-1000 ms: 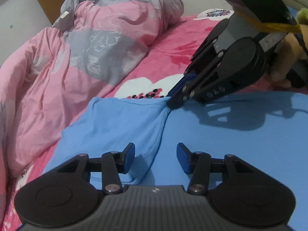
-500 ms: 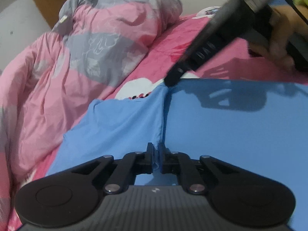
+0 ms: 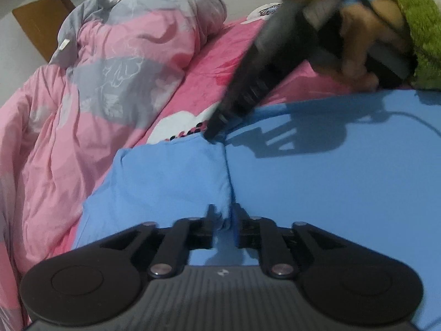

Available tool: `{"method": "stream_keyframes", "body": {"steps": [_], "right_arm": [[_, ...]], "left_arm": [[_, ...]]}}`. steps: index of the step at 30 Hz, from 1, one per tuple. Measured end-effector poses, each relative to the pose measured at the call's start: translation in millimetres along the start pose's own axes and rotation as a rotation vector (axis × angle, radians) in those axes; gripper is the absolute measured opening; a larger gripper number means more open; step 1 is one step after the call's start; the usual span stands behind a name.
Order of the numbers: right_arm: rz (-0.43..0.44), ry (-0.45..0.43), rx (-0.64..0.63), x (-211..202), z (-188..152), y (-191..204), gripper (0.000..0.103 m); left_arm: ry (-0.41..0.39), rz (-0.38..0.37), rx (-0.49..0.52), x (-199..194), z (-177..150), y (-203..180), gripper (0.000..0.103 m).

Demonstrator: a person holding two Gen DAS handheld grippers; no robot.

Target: Fold clothes

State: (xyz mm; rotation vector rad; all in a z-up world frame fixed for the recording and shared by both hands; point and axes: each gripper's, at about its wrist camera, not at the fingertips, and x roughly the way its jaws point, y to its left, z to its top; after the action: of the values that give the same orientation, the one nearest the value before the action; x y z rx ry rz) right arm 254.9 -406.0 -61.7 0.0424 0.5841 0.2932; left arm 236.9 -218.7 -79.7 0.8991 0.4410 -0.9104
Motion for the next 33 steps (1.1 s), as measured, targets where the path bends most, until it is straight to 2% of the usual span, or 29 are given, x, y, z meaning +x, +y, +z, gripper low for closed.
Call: {"method": "stream_keyframes", "body": {"steps": [1,2,7,11,14,17,27,33], "right_arm": [[0.001,0.039,0.000,7.1,-2.7,-0.3,0.009],[-0.001,0.070,0.001,12.4,-5.3,-0.9,0.009],[0.021,0.082,0.048,13.1,-6.5,-7.3,0.009],[0.032,0.081,0.062,14.2,-9.7,-9.2,0.009],[0.052,0.074,0.091,13.8,-11.9,-14.3,0.009],[0.064,0.071,0.111,13.5,-13.4,-16.5,0.009],[0.063,0.071,0.110,14.4,-12.8,-15.6,0.009],[0.060,0.071,0.107,14.6,-12.6,-14.9,0.009]], "left_arm": [[-0.003,0.002,-0.027,-2.8,-0.1,8.4,0.049],[-0.012,0.011,-0.072,-4.2,1.1,20.4,0.053],[-0.054,0.057,-0.301,-6.9,8.6,81.7,0.053],[-0.051,0.083,-0.546,44.5,32.0,140.6,0.056],[-0.026,0.128,-0.637,90.3,48.3,171.8,0.054],[0.014,0.173,-0.660,123.3,56.3,189.6,0.051],[0.050,0.108,-0.635,156.8,48.1,185.0,0.051],[0.048,0.161,-0.723,173.2,38.3,196.3,0.049]]}}
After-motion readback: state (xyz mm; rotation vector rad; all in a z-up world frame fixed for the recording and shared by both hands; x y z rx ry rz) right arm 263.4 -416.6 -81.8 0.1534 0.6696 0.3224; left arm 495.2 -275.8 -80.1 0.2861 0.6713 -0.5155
